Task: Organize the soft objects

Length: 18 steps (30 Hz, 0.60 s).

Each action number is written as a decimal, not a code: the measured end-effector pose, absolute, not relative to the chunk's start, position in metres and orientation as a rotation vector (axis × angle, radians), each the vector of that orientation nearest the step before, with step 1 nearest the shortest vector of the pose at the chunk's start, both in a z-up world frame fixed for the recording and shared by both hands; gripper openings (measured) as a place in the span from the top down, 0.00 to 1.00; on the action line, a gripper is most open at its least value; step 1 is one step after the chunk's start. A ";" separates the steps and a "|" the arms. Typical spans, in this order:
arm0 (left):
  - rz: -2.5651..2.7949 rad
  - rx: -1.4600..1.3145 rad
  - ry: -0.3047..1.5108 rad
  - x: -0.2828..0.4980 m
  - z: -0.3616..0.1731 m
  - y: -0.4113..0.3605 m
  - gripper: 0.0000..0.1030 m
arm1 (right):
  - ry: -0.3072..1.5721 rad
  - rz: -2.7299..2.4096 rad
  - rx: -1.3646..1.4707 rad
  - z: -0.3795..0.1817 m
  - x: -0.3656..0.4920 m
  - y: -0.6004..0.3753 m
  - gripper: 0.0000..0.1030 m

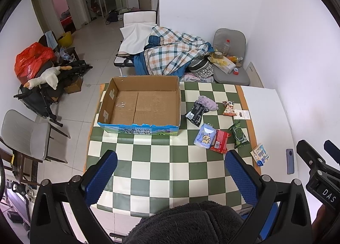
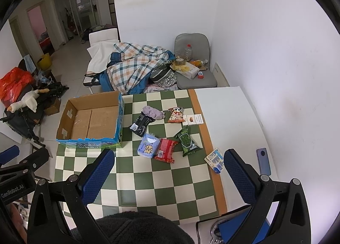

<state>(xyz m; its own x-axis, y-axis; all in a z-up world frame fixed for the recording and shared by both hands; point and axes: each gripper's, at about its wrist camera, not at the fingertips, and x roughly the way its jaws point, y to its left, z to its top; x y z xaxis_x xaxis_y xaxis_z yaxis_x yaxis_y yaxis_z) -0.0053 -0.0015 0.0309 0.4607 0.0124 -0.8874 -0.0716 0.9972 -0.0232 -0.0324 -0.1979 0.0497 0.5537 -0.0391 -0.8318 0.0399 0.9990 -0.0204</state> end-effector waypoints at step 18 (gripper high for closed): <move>0.043 -0.062 1.086 -0.005 0.029 0.000 0.00 | 0.978 -0.044 0.000 0.054 -0.032 -0.194 0.00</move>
<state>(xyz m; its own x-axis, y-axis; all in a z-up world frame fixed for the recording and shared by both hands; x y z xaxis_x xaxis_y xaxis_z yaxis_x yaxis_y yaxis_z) -0.0047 -0.0003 0.0294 0.4653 0.0049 -0.8851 -0.0655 0.9974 -0.0289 -0.0320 -0.1940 0.0539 0.5576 -0.0376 -0.8293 0.0379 0.9991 -0.0198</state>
